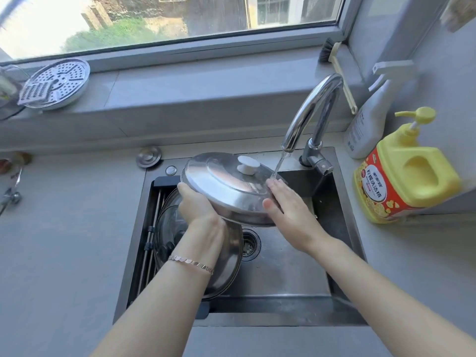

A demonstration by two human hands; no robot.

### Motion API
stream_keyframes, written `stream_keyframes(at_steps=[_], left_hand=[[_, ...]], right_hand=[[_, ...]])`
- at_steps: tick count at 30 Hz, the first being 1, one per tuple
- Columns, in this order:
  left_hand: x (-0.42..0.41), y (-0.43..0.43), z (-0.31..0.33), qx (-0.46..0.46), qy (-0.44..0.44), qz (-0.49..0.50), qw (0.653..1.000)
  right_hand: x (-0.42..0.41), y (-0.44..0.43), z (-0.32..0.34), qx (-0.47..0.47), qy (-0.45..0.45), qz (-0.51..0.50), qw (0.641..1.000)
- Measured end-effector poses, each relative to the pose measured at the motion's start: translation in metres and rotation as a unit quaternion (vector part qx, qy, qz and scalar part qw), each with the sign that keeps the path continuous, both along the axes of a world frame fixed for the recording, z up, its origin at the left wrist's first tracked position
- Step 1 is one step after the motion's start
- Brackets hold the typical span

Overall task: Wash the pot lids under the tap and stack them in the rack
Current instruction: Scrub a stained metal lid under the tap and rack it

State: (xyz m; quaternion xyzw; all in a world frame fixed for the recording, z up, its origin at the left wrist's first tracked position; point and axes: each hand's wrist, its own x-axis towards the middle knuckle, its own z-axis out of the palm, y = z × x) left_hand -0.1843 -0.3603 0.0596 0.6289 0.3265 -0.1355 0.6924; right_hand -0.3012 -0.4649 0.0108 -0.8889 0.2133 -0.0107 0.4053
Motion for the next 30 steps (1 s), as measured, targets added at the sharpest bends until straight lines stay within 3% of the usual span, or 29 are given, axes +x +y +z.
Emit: stream_keyframes(at_steps=[4, 7, 9, 10, 12, 14, 16, 18, 20, 24, 26, 28, 30], left_hand=[[0.001, -0.004, 0.004, 0.011, 0.006, 0.009, 1.0], [-0.007, -0.006, 0.003, 0.019, 0.0, 0.012, 1.0], [-0.008, -0.004, 0.001, 0.013, -0.003, 0.008, 1.0], [-0.008, -0.003, 0.0, 0.006, -0.001, 0.006, 1.0], [-0.008, 0.001, -0.002, -0.012, 0.002, 0.008, 1.0], [-0.008, 0.002, -0.003, -0.022, 0.007, 0.007, 1.0], [-0.008, 0.0, -0.004, -0.019, 0.009, 0.01, 1.0], [-0.013, -0.004, -0.005, 0.011, 0.007, 0.009, 1.0], [-0.02, -0.009, -0.003, 0.045, 0.013, 0.004, 0.999], [-0.023, -0.01, -0.008, 0.018, 0.045, 0.018, 0.999], [-0.019, -0.006, -0.011, -0.018, 0.06, 0.007, 0.998], [-0.011, 0.003, -0.013, -0.063, 0.074, -0.029, 0.995], [0.001, 0.016, -0.015, -0.088, 0.073, -0.084, 0.99]], right_hand=[[0.003, 0.033, 0.013, -0.105, -0.107, 0.071, 0.986], [0.007, 0.032, 0.014, -0.088, -0.159, 0.063, 0.981], [0.012, 0.01, -0.006, -0.037, -0.096, 0.017, 0.995], [0.011, -0.005, -0.014, 0.031, -0.053, -0.018, 0.998], [0.011, -0.027, -0.018, 0.205, -0.024, -0.108, 0.972], [0.006, -0.029, -0.015, 0.236, 0.002, -0.161, 0.958], [0.004, -0.018, -0.008, 0.14, 0.028, -0.159, 0.977], [0.005, 0.011, 0.005, 0.007, 0.024, -0.068, 0.997], [0.007, 0.035, 0.016, -0.072, -0.002, 0.002, 0.997], [0.003, 0.03, 0.009, -0.153, -0.123, 0.01, 0.98], [-0.002, 0.016, -0.004, -0.111, -0.118, 0.006, 0.987], [-0.01, -0.003, -0.013, 0.025, -0.082, -0.065, 0.994], [-0.022, -0.029, -0.023, 0.167, -0.005, -0.178, 0.97]])
